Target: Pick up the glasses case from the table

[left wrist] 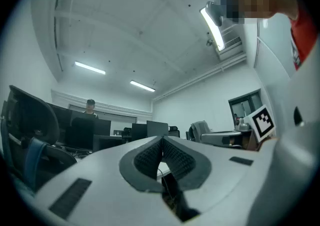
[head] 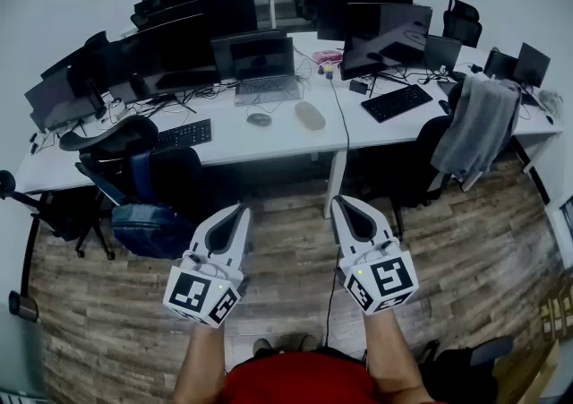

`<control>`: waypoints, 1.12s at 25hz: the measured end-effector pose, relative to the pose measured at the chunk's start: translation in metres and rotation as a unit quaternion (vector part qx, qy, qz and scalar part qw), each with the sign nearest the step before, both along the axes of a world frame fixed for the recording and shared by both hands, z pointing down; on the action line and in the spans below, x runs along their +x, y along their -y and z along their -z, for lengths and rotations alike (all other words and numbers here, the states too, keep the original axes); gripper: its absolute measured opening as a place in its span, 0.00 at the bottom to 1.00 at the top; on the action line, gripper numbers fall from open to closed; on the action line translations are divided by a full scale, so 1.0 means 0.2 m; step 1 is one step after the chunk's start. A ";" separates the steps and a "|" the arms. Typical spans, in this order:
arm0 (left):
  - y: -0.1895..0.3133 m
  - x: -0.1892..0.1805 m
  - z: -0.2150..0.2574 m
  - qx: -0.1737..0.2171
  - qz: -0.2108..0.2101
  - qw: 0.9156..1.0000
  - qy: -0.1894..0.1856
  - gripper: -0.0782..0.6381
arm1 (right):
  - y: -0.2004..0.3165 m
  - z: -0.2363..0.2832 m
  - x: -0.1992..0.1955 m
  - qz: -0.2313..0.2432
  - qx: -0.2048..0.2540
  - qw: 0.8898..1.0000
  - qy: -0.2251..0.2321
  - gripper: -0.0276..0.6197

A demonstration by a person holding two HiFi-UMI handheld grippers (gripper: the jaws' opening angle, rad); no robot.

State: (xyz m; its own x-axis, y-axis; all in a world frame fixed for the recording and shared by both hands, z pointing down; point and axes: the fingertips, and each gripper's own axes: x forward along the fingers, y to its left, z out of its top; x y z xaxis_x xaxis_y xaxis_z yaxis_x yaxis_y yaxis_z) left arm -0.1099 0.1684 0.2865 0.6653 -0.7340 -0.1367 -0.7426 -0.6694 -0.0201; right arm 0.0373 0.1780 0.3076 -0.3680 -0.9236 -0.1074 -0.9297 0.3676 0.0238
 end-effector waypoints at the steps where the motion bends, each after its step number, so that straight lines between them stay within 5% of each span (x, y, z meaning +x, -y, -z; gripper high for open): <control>1: 0.00 0.01 0.00 0.000 0.001 1.000 0.000 0.12 | 0.00 0.00 0.02 0.001 0.001 1.000 0.004 0.05; 17: 0.07 0.23 -0.04 -0.002 0.020 1.000 0.014 0.12 | 0.09 -0.02 0.21 0.027 0.006 0.999 0.022 0.05; 28: 0.52 0.34 -0.07 0.017 -0.003 1.000 0.008 0.12 | 0.50 -0.09 0.28 0.006 -0.001 1.000 -0.003 0.05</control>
